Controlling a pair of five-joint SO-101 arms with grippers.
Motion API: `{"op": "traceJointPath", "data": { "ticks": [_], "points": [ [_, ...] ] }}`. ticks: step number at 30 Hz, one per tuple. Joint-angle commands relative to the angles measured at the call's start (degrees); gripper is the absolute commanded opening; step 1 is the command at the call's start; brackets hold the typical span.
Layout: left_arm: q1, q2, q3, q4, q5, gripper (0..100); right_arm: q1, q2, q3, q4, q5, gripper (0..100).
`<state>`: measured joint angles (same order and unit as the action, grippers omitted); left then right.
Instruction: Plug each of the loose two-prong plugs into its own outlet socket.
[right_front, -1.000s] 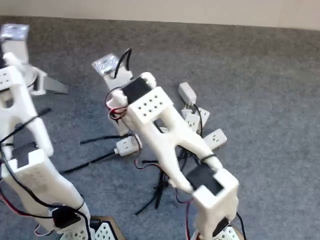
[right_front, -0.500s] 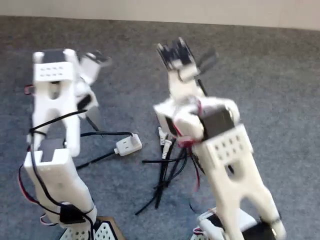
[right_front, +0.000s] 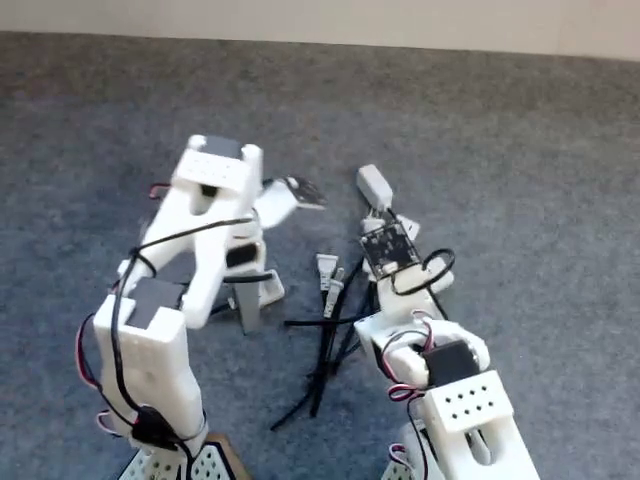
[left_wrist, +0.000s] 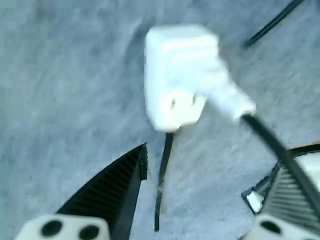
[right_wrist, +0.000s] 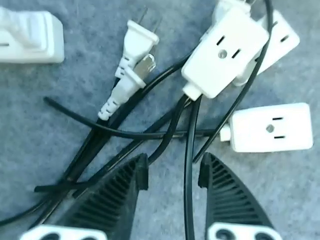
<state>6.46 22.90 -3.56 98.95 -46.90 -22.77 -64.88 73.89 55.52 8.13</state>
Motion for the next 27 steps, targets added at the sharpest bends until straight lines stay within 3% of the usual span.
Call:
{"op": "traceJointPath", "data": {
  "ticks": [1,7,10,13,14,19,27],
  "points": [
    [3.0,-3.0,5.1,-11.3,5.3,38,0.7,-2.7,3.0,-2.9,0.7,16.7],
    [2.7,-3.0,14.8,-28.0,8.7,38,0.4,-2.8,5.3,-2.9,0.7,16.7],
    [2.0,-3.1,17.5,-32.5,8.4,25,0.4,-2.8,5.3,-3.0,0.7,16.7],
    [0.6,-3.1,15.7,-32.8,7.7,3,0.4,-2.8,5.8,-4.0,0.6,16.7],
    [-0.1,-3.1,14.4,-31.8,6.2,0,0.4,-2.6,5.9,-4.6,0.6,16.7],
    [-6.4,-3.1,7.1,-27.3,4.3,1,0.4,-2.5,5.9,-4.9,0.6,16.7],
    [-25.5,0.8,-16.4,-25.3,9.2,0,0.4,-2.5,5.9,-4.9,0.4,16.7]
  ]
}}
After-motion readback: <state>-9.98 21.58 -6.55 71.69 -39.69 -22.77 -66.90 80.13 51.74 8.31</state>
